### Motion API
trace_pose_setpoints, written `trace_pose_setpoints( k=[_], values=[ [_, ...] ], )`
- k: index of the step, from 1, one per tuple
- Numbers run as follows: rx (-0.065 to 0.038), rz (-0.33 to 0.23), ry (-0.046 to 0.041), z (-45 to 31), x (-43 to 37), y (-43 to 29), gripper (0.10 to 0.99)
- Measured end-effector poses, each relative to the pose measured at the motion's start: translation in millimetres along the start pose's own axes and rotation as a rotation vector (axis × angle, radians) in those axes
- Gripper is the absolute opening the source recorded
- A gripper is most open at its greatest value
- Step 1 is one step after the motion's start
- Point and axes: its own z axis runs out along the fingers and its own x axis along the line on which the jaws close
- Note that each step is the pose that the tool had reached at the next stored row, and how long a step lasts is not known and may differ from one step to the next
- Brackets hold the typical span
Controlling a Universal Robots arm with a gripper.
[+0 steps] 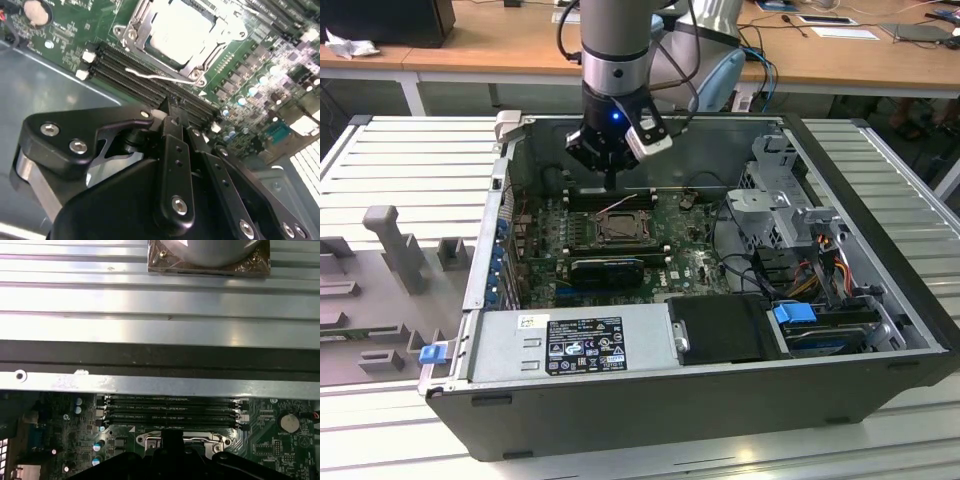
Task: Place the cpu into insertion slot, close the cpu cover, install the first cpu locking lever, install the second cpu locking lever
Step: 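Install the first cpu locking lever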
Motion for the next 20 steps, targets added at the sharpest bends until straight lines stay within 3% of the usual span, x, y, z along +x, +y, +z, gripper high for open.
trace_pose_setpoints(
  k=[10,20],
  values=[
    [0.000,-0.001,0.0003,19.3,-14.2,-1.1,0.106],
    [0.000,-0.011,0.0014,27.3,-24.5,-0.5,0.106]
  ],
)
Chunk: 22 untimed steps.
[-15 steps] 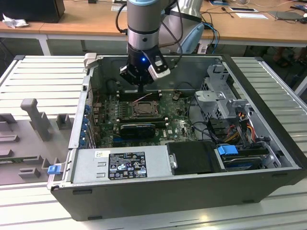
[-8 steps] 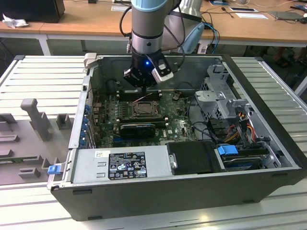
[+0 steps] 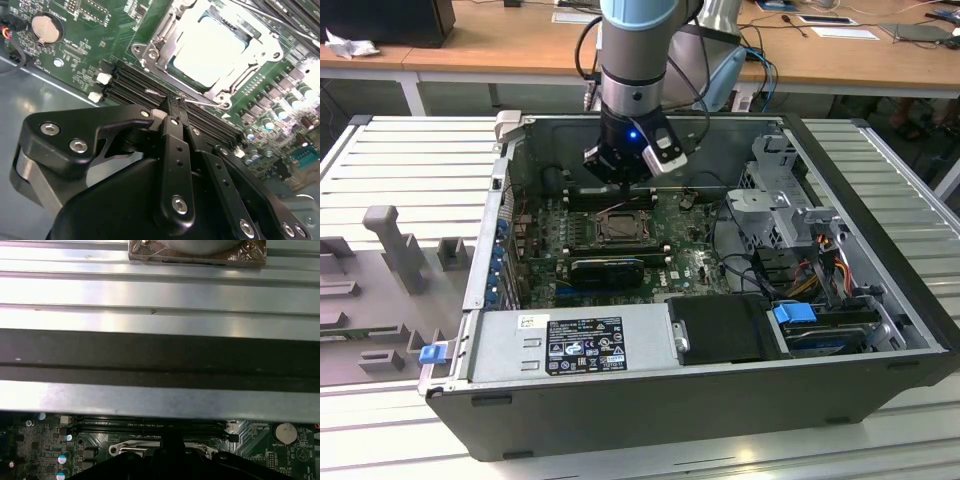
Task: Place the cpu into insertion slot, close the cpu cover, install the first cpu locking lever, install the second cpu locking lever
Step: 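Install the first cpu locking lever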
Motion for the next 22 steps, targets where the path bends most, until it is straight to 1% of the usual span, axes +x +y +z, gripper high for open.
trace_pose_setpoints(
  k=[1,3,5,6,16,22],
  values=[
    [0.000,-0.003,0.0004,0.7,-0.8,-0.1,0.106],
    [0.000,-0.015,0.0020,3.2,-5.3,-0.5,0.106],
    [0.000,-0.017,0.0023,4.6,-6.9,-0.6,0.106],
    [0.000,-0.019,0.0025,6.5,-7.7,-0.9,0.106],
    [0.000,-0.026,0.0033,17.2,-8.8,-2.3,0.106],
    [0.003,-0.028,0.0040,19.8,-8.8,-2.7,0.106]
  ],
)
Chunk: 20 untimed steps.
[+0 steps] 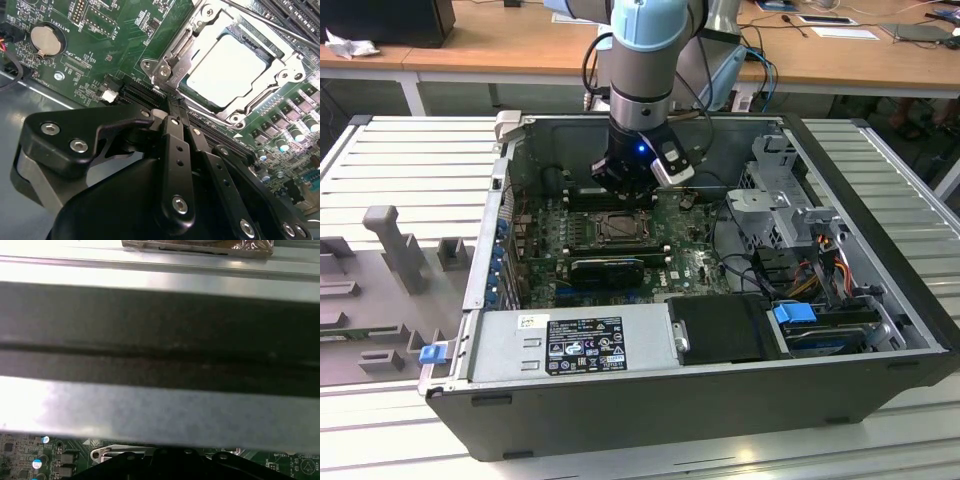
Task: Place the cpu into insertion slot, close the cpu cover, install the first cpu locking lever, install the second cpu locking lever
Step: 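Install the first cpu locking lever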
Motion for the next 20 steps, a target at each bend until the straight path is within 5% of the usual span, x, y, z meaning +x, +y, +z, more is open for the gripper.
trace_pose_setpoints(
  k=[13,20],
  values=[
    [0.009,0.000,0.0004,0.4,-0.5,-0.1,0.106],
    [0.006,0.000,-0.0001,0.8,-0.6,0.0,0.106]
  ],
)
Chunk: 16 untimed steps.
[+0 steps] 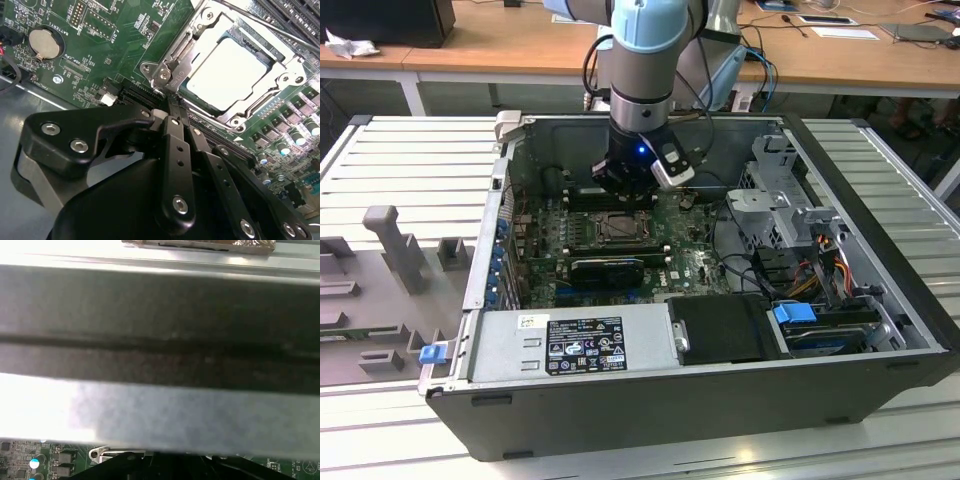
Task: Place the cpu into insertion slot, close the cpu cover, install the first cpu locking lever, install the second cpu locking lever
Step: 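Install the first cpu locking lever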
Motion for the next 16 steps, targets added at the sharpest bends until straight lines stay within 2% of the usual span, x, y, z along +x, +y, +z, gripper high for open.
trace_pose_setpoints(
  k=[5,16],
  values=[
    [0.000,0.000,0.0002,-10.9,0.0,1.3,0.106],
    [0.000,0.000,0.0003,-12.0,0.4,-6.0,0.106]
  ],
)
